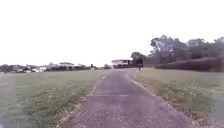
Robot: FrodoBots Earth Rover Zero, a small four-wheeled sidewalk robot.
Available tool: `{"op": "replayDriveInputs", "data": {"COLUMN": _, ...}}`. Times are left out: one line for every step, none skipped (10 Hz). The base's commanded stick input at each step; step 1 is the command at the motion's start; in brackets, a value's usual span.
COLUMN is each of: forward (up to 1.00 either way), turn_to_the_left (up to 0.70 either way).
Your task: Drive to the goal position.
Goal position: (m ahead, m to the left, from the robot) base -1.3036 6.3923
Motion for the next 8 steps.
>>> {"op": "replayDriveInputs", "data": {"forward": 0.85, "turn_to_the_left": 0.0}}
{"op": "replayDriveInputs", "data": {"forward": 0.85, "turn_to_the_left": 0.0}}
{"op": "replayDriveInputs", "data": {"forward": 0.85, "turn_to_the_left": 0.0}}
{"op": "replayDriveInputs", "data": {"forward": 0.85, "turn_to_the_left": 0.0}}
{"op": "replayDriveInputs", "data": {"forward": 0.85, "turn_to_the_left": 0.0}}
{"op": "replayDriveInputs", "data": {"forward": 0.85, "turn_to_the_left": 0.0}}
{"op": "replayDriveInputs", "data": {"forward": 0.85, "turn_to_the_left": 0.0}}
{"op": "replayDriveInputs", "data": {"forward": 0.85, "turn_to_the_left": 0.0}}
